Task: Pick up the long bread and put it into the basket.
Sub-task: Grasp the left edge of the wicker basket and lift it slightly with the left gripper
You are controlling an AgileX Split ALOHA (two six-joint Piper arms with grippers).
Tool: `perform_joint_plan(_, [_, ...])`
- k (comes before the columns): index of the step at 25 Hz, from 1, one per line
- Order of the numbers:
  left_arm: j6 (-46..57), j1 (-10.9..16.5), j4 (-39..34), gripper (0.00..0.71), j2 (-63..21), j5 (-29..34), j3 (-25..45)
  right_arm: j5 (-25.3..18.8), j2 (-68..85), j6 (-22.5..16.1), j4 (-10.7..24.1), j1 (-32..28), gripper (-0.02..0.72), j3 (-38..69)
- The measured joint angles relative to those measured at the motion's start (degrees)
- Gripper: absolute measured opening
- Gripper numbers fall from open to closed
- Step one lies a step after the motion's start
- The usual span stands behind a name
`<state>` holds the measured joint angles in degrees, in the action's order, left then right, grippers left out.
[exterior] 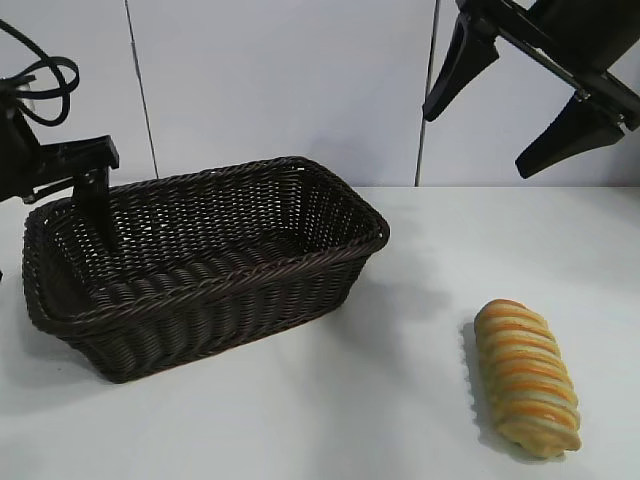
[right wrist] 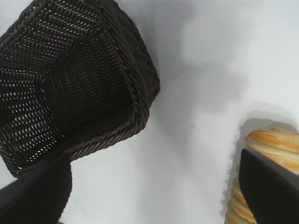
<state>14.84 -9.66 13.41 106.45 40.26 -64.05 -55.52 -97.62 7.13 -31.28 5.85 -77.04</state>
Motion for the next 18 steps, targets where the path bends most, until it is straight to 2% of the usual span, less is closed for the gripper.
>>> perform_joint_plan(6, [-2.45,0.05,3.42,0.685,1.86,-1.86,0.00,0.17,0.00,0.00,0.00,0.00,0.695,0.00])
perform_joint_plan(8, [-2.75,0.05,3.91,0.649,1.86,-2.48,0.00,0.23,0.00,0.00,0.00,0.00,0.695,0.00])
perform_joint_plan(18, [-2.86,0.05,4.00,0.211,2.09,-2.53,0.00,1.08,0.00,0.00,0.00,0.00,0.695,0.00])
